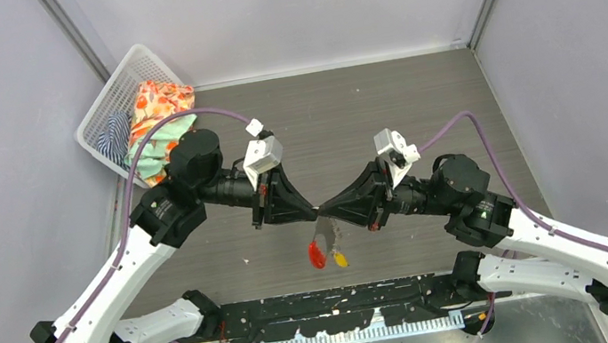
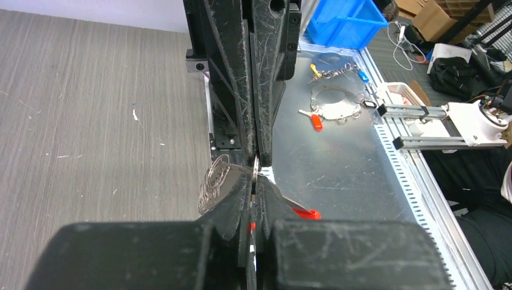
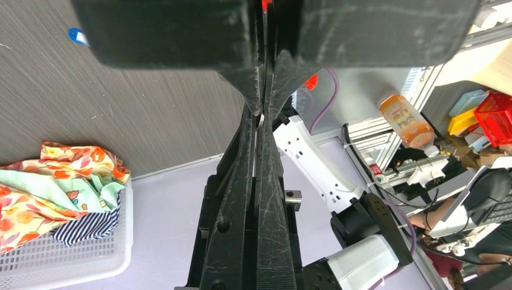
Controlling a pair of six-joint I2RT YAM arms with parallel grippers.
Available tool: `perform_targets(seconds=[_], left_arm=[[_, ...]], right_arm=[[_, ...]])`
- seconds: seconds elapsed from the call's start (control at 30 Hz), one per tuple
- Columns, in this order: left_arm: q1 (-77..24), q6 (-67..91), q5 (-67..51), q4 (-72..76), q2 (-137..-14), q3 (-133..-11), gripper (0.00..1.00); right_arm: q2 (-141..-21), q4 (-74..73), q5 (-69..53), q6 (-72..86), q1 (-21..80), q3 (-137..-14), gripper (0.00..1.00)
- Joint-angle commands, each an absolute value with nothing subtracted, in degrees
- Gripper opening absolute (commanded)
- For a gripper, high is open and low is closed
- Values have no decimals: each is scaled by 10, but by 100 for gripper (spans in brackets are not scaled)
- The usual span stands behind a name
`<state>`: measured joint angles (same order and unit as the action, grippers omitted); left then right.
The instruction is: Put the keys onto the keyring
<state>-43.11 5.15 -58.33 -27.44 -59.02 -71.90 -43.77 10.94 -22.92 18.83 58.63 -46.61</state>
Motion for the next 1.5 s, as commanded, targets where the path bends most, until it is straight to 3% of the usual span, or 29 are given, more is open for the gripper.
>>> perform_targets(seconds=[0.0,0.07,0.23,0.37,0.67,1.13,1.47], left_arm=[[-427,43,-587,-258,-585,-721,0],[-427,13,-581,-278,-584,-724,0],[-427,-61,-560,-350,-588,-740,0],[-427,-75,-561,-392,-611,-775,0],[-427,-53,-581,-420,-650,-822,0],[-428,-58,-597,-430,-642,-814,0],[-431,-51,-602,-417,-640,-811,0]], right_arm=[[-431,151,-213,192,588,-467,1],[-430,119,-205,189,588,-481,3],[-448,-123,-165,137,588,-600,46],[-505,-310,-182,51,588,-726,56],[-649,-495,-257,-71,587,-908,46],[-705,-532,-283,-95,587,-964,28],[-716,-529,-283,-93,586,-963,21]])
